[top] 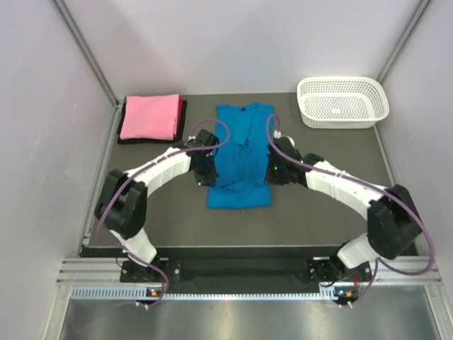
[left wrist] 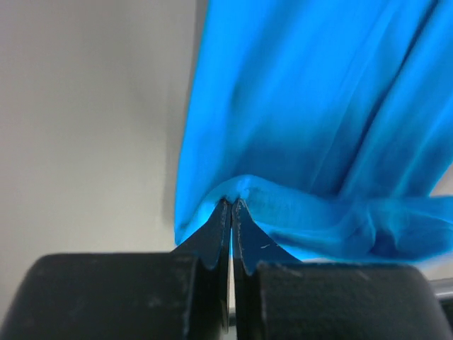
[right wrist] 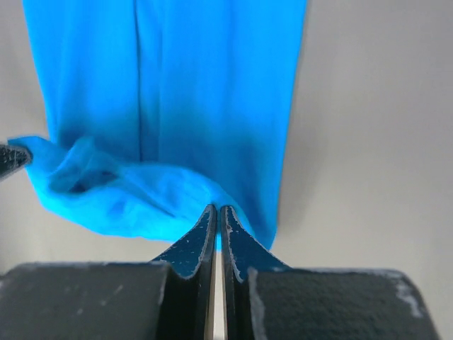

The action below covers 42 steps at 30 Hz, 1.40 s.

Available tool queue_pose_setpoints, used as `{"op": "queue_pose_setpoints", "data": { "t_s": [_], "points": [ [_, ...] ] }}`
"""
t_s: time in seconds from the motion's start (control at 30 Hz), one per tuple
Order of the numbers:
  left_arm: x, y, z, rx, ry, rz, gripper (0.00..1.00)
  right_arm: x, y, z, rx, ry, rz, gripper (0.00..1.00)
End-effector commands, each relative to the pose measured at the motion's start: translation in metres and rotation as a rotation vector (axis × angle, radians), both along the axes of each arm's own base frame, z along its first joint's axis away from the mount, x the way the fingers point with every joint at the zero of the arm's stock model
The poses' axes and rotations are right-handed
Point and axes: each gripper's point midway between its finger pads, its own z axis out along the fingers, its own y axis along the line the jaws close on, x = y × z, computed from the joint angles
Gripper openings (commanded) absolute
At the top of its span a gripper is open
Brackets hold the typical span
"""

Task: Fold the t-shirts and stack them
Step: Fold the tshirt

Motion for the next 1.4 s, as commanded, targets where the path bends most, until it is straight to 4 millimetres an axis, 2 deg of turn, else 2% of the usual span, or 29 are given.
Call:
{"op": "queue_pose_setpoints", "data": {
  "t_s": [0.0, 0.03, 0.07, 0.1, 0.13, 0.17, 0.2, 0.23, 0.27, 0.3, 0.33, 0.37, 0.4, 0.43, 0.5, 0.53, 0.7, 0.87, 1.2, 1.33, 1.37],
  "points": [
    [0.06, -0.005, 0.012, -0.029, -0.066, -0.041, 0.0, 0.055, 0.008, 0.019, -0.013, -0.096, 0.118, 0.0],
    [0.07, -0.004, 0.016, -0.027, -0.074, -0.035, 0.0, 0.071, 0.011, 0.032, -0.004, -0.125, 0.113, 0.0],
    [0.09, -0.005, 0.032, -0.033, -0.119, -0.032, 0.0, 0.079, 0.012, 0.032, 0.003, -0.121, 0.118, 0.0],
    [0.098, -0.002, 0.028, -0.015, -0.114, -0.027, 0.0, 0.091, 0.006, 0.022, -0.015, -0.101, 0.11, 0.0],
    [0.106, 0.0, 0.03, -0.014, -0.123, -0.021, 0.0, 0.104, 0.01, 0.032, 0.012, -0.12, 0.115, 0.0],
    [0.122, 0.003, 0.041, -0.028, -0.154, -0.01, 0.0, 0.113, 0.007, 0.032, 0.035, -0.11, 0.115, 0.0],
    [0.129, 0.004, 0.042, -0.037, -0.159, -0.01, 0.0, 0.119, 0.008, 0.023, 0.037, -0.088, 0.123, 0.0],
    [0.134, 0.0, 0.035, -0.064, -0.137, -0.021, 0.0, 0.13, 0.01, 0.031, 0.051, -0.107, 0.121, 0.0],
    [0.145, -0.001, 0.041, -0.086, -0.154, -0.029, 0.0, 0.136, 0.006, 0.032, 0.054, -0.106, 0.114, 0.0],
    [0.15, -0.002, 0.033, -0.09, -0.141, -0.035, 0.0, 0.141, 0.005, 0.026, 0.05, -0.096, 0.116, 0.0],
    [0.155, -0.004, 0.033, -0.103, -0.146, -0.043, 0.0, 0.149, 0.006, 0.033, 0.059, -0.11, 0.117, 0.0],
    [0.165, -0.004, 0.036, -0.105, -0.17, -0.048, 0.0, 0.154, 0.006, 0.031, 0.069, -0.104, 0.121, 0.0],
    [0.169, -0.004, 0.026, -0.104, -0.157, -0.05, 0.0, 0.161, 0.007, 0.037, 0.074, -0.119, 0.124, 0.0],
    [0.175, -0.01, 0.032, -0.138, -0.165, -0.067, 0.0, 0.165, 0.007, 0.038, 0.075, -0.121, 0.123, 0.0],
    [0.182, -0.008, 0.024, -0.153, -0.15, -0.063, 0.0, 0.173, 0.002, 0.029, 0.067, -0.099, 0.112, 0.0],
    [0.189, -0.007, 0.027, -0.151, -0.171, -0.055, 0.0, 0.18, 0.002, 0.033, 0.074, -0.111, 0.109, 0.0],
    [0.205, -0.005, 0.012, -0.153, -0.175, -0.033, 0.0, 0.195, -0.006, 0.016, 0.051, -0.076, 0.083, 0.0],
    [0.219, -0.011, 0.014, -0.2, -0.212, -0.031, 0.0, 0.204, -0.021, 0.005, -0.004, -0.078, 0.029, 0.0],
    [0.234, -0.019, 0.011, -0.222, -0.237, -0.038, 0.01, 0.221, -0.029, -0.007, 0.005, -0.092, 0.001, 0.0],
    [0.244, -0.012, 0.015, -0.179, -0.263, -0.027, 0.18, 0.228, -0.028, -0.009, 0.015, -0.095, 0.004, 0.05],
    [0.244, -0.003, 0.012, -0.129, -0.253, -0.005, 0.21, 0.229, -0.027, -0.01, 0.019, -0.091, 0.008, 0.09]
  ]
}}
